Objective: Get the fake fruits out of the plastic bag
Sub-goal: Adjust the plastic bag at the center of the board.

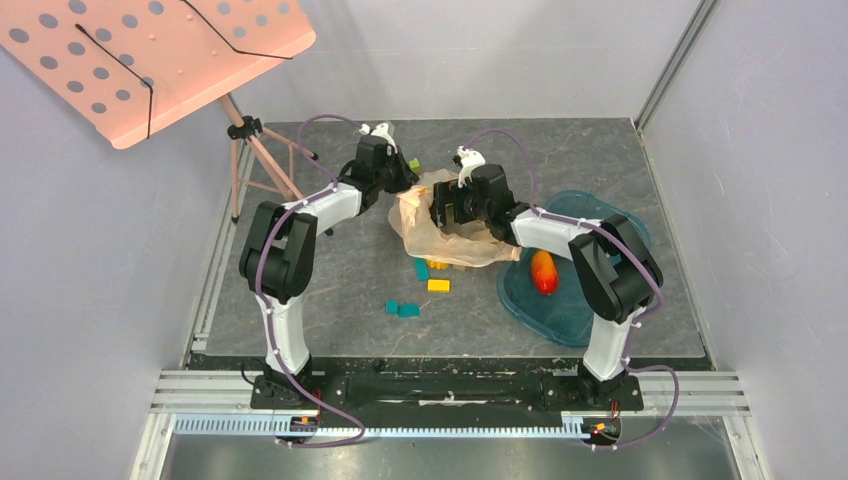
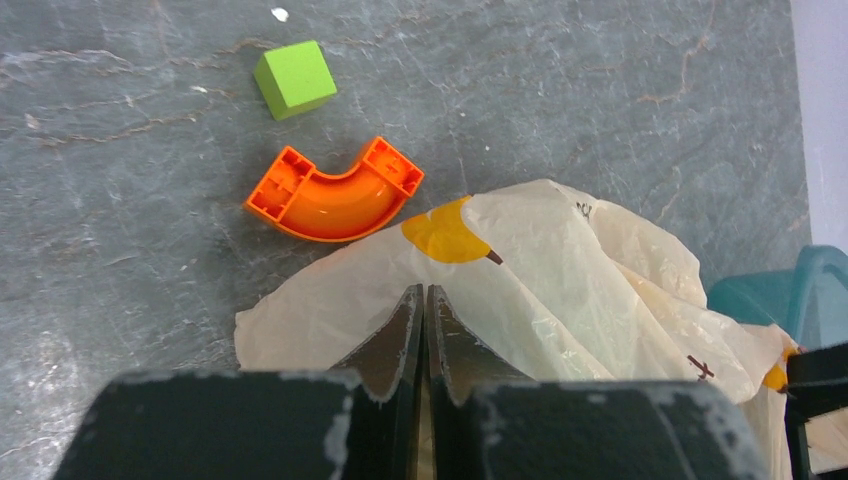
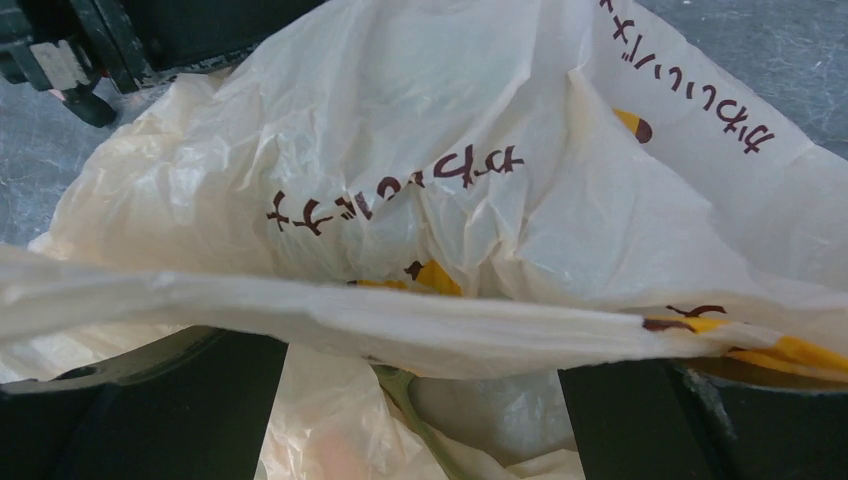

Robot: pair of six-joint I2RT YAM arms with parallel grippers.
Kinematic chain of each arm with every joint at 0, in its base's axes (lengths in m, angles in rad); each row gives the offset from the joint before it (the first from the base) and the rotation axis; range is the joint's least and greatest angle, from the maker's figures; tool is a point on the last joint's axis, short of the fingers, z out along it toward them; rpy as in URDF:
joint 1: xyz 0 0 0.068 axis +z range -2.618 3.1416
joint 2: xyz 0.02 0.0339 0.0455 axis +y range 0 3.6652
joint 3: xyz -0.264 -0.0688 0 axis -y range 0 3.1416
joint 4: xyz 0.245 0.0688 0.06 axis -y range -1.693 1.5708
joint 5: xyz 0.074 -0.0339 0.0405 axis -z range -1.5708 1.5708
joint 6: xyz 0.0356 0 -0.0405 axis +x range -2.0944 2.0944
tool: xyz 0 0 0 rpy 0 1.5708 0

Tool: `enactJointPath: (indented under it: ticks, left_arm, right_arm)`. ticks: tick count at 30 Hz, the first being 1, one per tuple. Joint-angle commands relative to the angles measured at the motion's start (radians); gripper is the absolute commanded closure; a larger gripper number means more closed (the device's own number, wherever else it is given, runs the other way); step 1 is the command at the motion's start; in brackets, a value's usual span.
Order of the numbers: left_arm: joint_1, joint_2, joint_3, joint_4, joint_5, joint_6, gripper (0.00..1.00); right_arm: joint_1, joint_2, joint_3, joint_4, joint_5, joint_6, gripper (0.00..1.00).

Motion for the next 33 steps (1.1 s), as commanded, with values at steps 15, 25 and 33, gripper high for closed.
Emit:
enactJointPath:
  ticks: [15,25,33]
  left_arm:
    - [-0.056,0.048,-0.047,0.02,0.167,0.053,0.98]
    - [-0.055,0.027,-0.094,0.046,0.158,0.026,0.98]
    - [-0.036,-0.091,-0.156,0.042,0.07,-0.003,0.98]
  right_arm:
    - [-0.004,-0.052,0.004,0.017,0.022,-0.054,0.02]
    - [-0.004,-0.223,-0.061,-0.01,0.065,-0.098,0.02]
    - [-0.004,-0.312,-0.116,-0.029,0.092,-0.121,0.02]
